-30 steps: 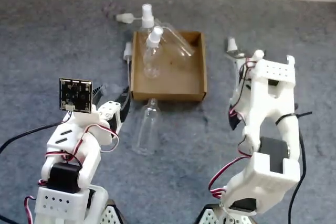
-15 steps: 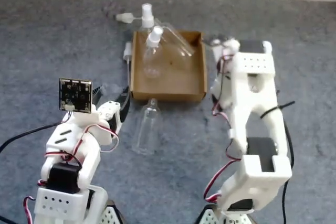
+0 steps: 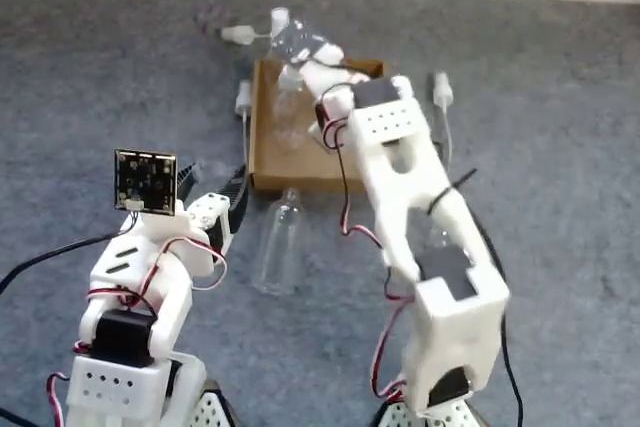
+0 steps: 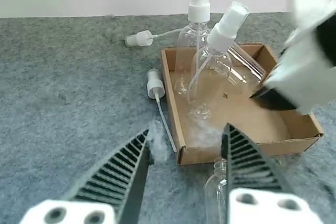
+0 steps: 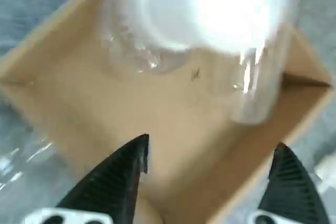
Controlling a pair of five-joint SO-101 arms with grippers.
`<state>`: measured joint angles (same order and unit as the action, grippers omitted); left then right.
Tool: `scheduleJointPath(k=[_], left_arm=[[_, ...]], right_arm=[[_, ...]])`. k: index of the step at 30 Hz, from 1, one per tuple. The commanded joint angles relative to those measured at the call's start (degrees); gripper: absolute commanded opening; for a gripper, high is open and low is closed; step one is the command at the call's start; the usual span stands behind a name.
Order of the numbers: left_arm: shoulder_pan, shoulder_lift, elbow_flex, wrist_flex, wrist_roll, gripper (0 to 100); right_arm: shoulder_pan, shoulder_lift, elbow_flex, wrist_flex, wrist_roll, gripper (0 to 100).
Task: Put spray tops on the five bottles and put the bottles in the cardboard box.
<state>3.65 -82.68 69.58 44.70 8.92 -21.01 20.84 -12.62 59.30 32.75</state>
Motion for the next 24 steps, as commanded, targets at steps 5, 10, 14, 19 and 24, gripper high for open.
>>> scheduleJointPath(k=[5, 10, 14, 19, 24], left_arm=[[-0.31, -0.31, -0.22, -0.97, -0.35, 17], [-0.22, -0.31, -0.22, -0.97, -0.35, 17], [-0.22, -0.31, -0.22, -0.97, -0.35, 17], [-0.22, -0.13, -0.22, -0.97, -0.35, 17], [-0.22, -0.13, -0.22, -0.97, -0.35, 17]], right_arm=[[0.75, 9.71, -7.08, -14.37, -0.88, 29.6], [2.95, 14.64, -10.86, -17.27, -0.97, 29.4], [3.03, 17.63, -11.91, -17.27, -0.97, 29.3], [2.59, 18.33, -11.91, -17.27, -0.97, 21.0], [2.86, 18.33, -15.08, -17.27, -6.07, 8.3]])
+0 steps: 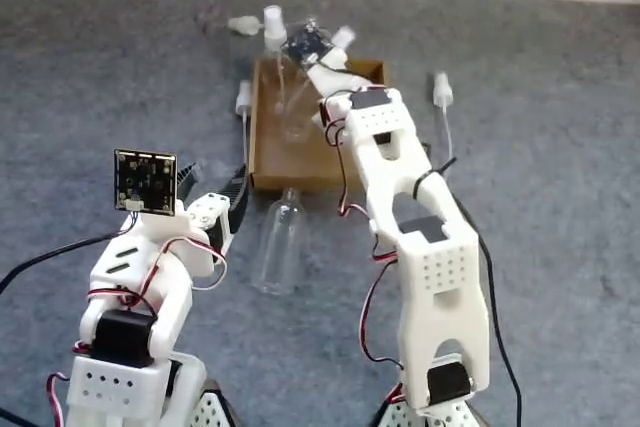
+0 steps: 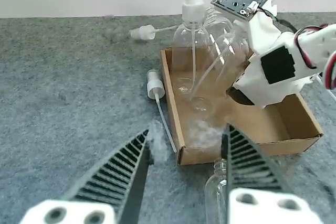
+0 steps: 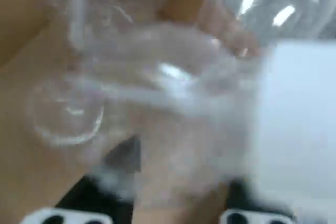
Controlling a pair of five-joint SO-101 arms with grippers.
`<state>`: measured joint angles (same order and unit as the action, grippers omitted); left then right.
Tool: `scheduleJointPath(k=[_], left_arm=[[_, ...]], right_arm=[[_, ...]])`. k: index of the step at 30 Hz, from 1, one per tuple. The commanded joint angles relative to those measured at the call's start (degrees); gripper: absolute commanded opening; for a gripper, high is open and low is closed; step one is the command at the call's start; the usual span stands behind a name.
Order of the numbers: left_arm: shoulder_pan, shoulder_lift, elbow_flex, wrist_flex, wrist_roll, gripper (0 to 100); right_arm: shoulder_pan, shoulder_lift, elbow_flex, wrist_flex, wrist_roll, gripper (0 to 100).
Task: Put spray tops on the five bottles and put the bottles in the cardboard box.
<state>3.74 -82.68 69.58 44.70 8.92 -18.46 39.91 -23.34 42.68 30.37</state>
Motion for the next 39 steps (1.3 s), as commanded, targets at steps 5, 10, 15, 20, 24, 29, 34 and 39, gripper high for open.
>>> scheduleJointPath(k=[5, 10, 15, 20, 24, 29, 34, 39], left_arm=[[-0.31, -0.22, -0.22, -0.97, -0.35, 17], [-0.31, -0.22, -0.22, -0.97, -0.35, 17], [-0.31, -0.22, -0.22, -0.97, -0.35, 17], [-0.31, -0.22, -0.22, -0.97, -0.35, 17], [-0.31, -0.22, -0.22, -0.97, -0.35, 17], [-0.31, -0.22, -0.22, -0.97, -0.35, 17], [-1.01, -0.31, -0.40, -0.97, -0.44, 17], [-14.73, 0.22, -1.80, -3.08, -7.47, 17]], right_arm=[[0.40, -0.75, -8.13, -0.04, -6.95, 5.7], [0.40, -0.75, -13.41, 8.66, -6.95, 5.6], [0.48, -0.66, -20.62, 21.49, -6.95, 5.6], [0.31, -0.66, -29.58, 32.48, -7.03, 5.6], [0.04, -0.48, -39.60, 39.34, -13.27, 5.6], [-0.57, -0.22, -49.19, 42.51, -21.63, 6.0], [-4.26, -0.04, -48.31, 40.48, -21.45, 6.0], [-6.11, -0.13, -48.57, 40.31, -21.36, 6.0]])
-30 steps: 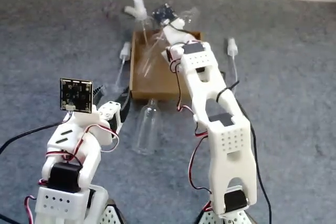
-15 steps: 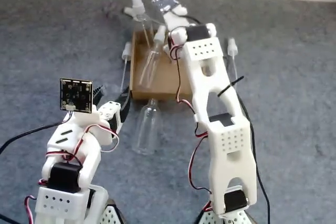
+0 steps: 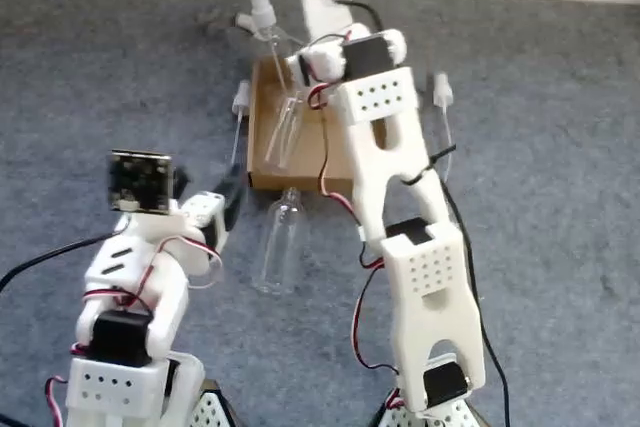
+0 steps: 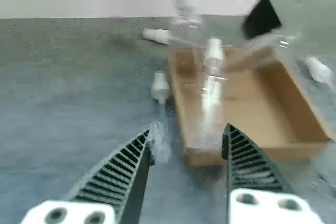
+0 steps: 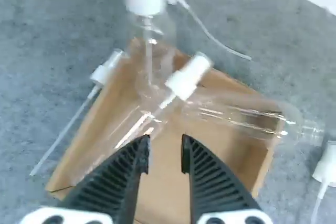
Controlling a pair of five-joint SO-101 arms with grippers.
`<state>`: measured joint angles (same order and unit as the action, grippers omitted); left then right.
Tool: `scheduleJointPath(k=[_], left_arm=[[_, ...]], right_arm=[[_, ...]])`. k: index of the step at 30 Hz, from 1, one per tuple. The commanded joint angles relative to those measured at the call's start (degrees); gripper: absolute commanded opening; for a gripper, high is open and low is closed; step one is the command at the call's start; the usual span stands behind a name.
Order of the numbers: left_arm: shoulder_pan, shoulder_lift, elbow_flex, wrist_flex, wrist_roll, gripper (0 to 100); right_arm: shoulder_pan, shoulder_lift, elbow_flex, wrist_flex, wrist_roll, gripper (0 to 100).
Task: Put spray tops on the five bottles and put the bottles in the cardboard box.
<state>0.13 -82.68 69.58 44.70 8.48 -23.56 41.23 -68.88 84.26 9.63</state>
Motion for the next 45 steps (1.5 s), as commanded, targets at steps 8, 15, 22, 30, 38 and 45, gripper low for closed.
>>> scheduleJointPath(k=[8, 15, 22, 30, 38, 45], left_arm=[[-40.66, 0.40, 7.52, -9.14, -14.68, 17], [-39.96, -0.22, 15.08, -4.48, -20.40, 17], [-39.08, -0.22, 23.87, -4.40, -20.57, 17], [-38.55, -0.31, 25.98, -5.80, -20.75, 17], [-38.37, -0.31, 26.33, -5.89, -20.75, 17], [-38.37, -0.31, 26.42, -5.89, -20.75, 17]], right_arm=[[-4.62, -0.92, -2.59, -9.54, -1.14, 6.0], [-6.73, 8.57, -2.59, -24.04, -0.79, 7.8], [-7.08, 15.16, -2.68, -33.45, -0.88, 26.1], [-5.93, 21.41, -2.68, -41.80, -0.79, 26.3], [-2.15, 23.96, -2.68, -42.59, -0.79, 26.3], [-1.63, 23.96, -2.24, -42.24, -0.79, 14.9]])
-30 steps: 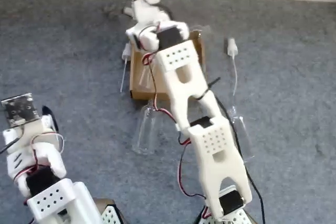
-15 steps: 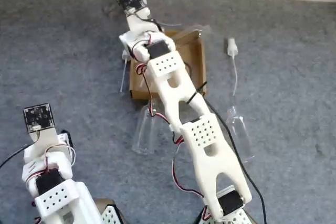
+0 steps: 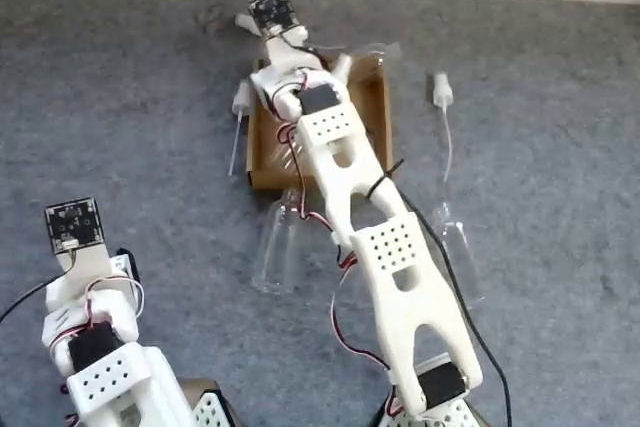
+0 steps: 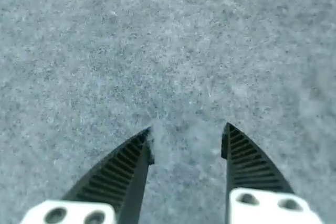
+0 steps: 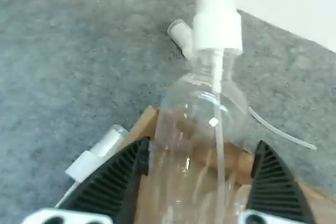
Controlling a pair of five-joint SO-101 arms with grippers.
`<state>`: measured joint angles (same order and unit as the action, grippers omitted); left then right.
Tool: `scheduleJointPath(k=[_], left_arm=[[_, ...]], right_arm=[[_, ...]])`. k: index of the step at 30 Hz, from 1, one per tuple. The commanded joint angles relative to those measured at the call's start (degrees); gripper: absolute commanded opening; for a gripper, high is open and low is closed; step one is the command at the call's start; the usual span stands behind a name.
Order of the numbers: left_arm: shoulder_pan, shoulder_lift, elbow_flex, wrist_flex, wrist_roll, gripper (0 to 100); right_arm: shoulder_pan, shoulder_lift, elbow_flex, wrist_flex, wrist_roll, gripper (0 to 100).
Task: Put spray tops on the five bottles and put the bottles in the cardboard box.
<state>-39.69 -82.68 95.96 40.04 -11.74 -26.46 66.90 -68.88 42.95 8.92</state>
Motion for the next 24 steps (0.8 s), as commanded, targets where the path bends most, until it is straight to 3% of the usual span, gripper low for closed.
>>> scheduleJointPath(k=[1, 3, 12, 19, 24], left_arm=[[1.45, -0.31, 0.04, -1.23, -0.53, 17], [1.54, -0.31, 0.13, -1.23, -0.53, 17], [1.71, -0.31, 1.63, -4.13, -0.53, 17], [1.71, -0.31, 1.63, -4.13, -0.53, 17], [1.71, -0.31, 1.63, -4.13, -0.53, 17]], right_arm=[[1.27, -1.71, -2.24, -0.92, -0.09, 9.2], [1.54, -1.71, -2.42, -0.92, -0.09, 0.0], [0.04, -4.35, -13.32, 16.66, -0.44, 0.3], [-6.11, -4.00, -29.85, 34.24, -0.44, 0.3], [-11.38, -4.00, -32.66, 41.10, -0.53, 0.4]])
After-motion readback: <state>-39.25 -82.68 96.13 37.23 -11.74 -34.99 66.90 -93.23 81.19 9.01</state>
